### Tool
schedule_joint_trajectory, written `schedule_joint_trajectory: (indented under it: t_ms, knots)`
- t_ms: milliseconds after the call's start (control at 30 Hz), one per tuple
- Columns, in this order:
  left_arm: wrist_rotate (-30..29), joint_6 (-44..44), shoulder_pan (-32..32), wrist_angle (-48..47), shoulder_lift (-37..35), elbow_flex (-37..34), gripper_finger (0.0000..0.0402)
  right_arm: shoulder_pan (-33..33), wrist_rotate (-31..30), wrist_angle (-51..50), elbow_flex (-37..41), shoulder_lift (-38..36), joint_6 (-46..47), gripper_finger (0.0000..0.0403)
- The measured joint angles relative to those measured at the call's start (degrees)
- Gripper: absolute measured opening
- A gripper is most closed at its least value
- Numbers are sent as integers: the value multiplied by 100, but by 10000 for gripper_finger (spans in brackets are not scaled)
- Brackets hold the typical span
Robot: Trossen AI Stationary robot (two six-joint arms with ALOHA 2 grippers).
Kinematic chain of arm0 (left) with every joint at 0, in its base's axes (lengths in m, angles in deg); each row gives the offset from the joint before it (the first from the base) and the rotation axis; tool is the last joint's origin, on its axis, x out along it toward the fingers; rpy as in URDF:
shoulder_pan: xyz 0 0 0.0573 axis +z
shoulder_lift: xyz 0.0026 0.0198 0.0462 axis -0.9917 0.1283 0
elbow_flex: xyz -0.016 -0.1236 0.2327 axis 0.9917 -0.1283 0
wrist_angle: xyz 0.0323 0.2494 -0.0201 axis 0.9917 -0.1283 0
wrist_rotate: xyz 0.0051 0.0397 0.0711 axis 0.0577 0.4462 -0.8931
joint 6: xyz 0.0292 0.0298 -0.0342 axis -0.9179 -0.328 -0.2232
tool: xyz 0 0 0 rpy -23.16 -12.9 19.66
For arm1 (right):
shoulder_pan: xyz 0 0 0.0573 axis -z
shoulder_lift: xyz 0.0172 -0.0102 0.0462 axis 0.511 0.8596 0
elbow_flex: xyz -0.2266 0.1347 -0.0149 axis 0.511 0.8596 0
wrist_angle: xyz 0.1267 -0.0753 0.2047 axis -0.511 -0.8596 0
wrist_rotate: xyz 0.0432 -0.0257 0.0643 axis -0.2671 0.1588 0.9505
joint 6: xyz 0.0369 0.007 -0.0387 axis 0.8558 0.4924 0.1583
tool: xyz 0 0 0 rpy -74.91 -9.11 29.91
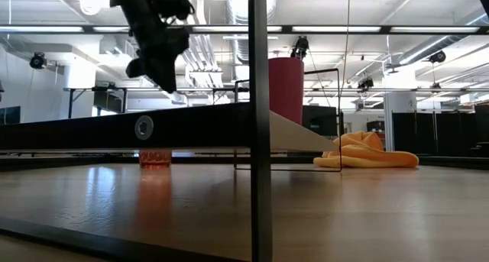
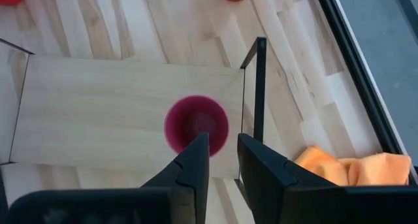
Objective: Stack small to large cups/mugs on shelf
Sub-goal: Put the orange glass cup on the shelf
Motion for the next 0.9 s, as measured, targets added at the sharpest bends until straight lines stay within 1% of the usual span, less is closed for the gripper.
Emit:
schedule_joint_trajectory:
  t_ms: [133, 267, 500, 633, 733, 900]
  knots:
    - [-2, -9, 60, -111, 343, -21, 61, -13, 2, 0, 0, -2, 0, 75]
    - [-323, -20, 61, -256, 576, 11, 61, -13, 4, 0, 2, -2, 0, 71]
    - [-656, -268, 59, -217, 453, 155, 61, -13, 4, 3, 2, -4, 2, 74]
    - [-655, -284, 94, -221, 386, 141, 61, -13, 4, 3, 2, -4, 0, 77]
    - [-536, -291, 96, -224, 387, 87, 61, -13, 4, 3, 4, -4, 0, 76]
    - [-528, -319, 120, -215, 533, 42, 61, -13, 4, 5, 4, -4, 0, 73]
